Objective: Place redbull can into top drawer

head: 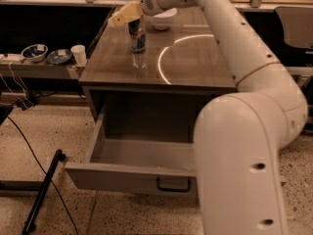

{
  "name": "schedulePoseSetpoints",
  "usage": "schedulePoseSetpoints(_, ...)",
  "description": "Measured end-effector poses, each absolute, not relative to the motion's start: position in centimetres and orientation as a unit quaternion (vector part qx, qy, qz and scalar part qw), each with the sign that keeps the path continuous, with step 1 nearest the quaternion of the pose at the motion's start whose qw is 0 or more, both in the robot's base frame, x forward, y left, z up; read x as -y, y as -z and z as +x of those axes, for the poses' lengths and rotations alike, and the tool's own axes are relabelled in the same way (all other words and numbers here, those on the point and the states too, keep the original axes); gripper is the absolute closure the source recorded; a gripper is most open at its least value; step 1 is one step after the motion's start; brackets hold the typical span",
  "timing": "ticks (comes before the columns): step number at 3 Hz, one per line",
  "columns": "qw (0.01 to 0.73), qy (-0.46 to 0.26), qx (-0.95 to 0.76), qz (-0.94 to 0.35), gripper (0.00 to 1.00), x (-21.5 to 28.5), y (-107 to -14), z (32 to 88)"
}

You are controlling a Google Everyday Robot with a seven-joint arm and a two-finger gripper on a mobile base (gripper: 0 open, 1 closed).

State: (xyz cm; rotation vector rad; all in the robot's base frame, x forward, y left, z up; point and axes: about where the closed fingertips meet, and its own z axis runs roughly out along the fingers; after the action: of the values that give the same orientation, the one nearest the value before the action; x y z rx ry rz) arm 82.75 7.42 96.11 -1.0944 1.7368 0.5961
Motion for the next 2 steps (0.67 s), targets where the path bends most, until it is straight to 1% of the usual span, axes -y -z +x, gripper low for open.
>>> schedulePoseSetpoints(1,0.460,-0.249,-0.738,-0.427,0.00,-8.9,-93.9,84.3)
schedulePoseSetpoints(2,0.453,-0.253,-0.756,-0.398,0.00,-8.5,-92.1,85.5)
